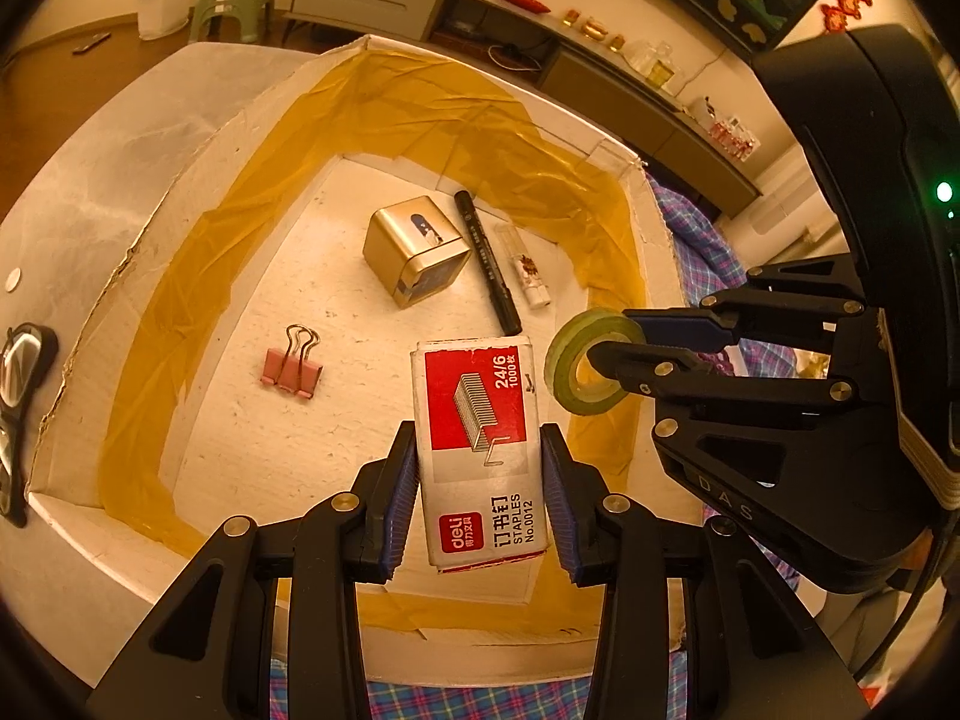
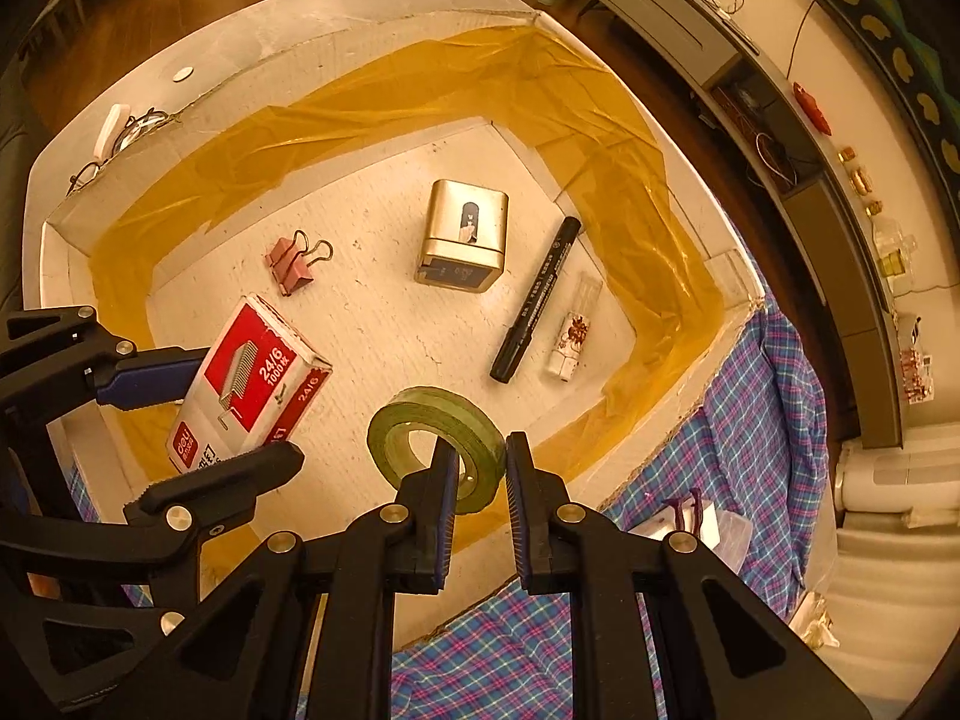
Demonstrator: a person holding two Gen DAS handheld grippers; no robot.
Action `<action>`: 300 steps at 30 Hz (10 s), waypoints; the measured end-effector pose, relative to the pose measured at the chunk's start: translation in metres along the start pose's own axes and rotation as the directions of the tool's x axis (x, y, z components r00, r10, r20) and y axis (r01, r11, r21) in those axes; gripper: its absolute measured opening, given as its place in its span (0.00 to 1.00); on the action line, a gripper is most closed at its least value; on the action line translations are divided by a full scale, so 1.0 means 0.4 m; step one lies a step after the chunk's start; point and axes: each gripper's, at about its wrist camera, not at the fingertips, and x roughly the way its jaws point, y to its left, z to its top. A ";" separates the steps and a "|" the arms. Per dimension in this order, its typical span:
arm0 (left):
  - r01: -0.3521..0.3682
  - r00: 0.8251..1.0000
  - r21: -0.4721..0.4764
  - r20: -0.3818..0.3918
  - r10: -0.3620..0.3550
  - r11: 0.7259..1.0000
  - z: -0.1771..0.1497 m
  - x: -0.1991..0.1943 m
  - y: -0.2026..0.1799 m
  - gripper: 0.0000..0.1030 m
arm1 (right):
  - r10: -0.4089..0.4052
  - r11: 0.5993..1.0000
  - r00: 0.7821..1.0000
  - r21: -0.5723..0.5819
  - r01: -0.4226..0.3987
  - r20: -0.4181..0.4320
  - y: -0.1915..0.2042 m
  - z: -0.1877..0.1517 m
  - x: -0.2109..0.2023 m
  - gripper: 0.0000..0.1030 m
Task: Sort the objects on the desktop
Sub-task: 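Open both tools to drop the staples box and tape roll into the box, then move both tools back over the remaining items on the shirt, then grasp the purple toy figure with the right tool while the left tool grasps the tissue pack, then carry the purple figure and tissue pack over the cardboard box with both tools, then open both tools to drop the figure and tissue pack into the box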
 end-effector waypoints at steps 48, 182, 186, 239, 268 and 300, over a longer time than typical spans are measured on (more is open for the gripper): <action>-0.009 0.978 -0.051 0.205 0.020 0.999 0.007 -0.173 0.030 0.44 | -0.084 0.984 0.972 0.171 0.047 0.218 0.021 -0.050 -0.235 0.52; -0.095 0.995 0.840 0.088 0.039 0.535 -0.173 0.462 -0.760 0.67 | 0.066 0.468 0.796 0.686 -0.558 0.602 -0.622 -0.823 0.133 0.50; -0.115 0.993 0.795 0.092 0.068 0.596 -0.133 0.483 -0.757 0.67 | 0.065 0.455 0.792 0.688 -0.565 0.607 -0.626 -0.832 0.133 0.50; 0.031 0.985 0.365 0.149 -0.091 0.931 -0.087 0.008 -0.407 0.51 | -0.024 0.703 0.797 0.577 -0.416 0.604 -0.328 -0.640 -0.074 0.50; 0.122 0.963 0.142 0.225 -0.152 0.982 0.054 -0.169 -0.085 0.51 | 0.035 0.777 0.781 0.474 -0.414 0.624 -0.153 -0.369 -0.227 0.50; 0.162 0.986 -0.099 0.048 -0.158 0.982 0.084 -0.036 0.110 0.51 | 0.141 0.906 0.949 0.350 -0.239 0.281 -0.121 0.122 -0.038 0.50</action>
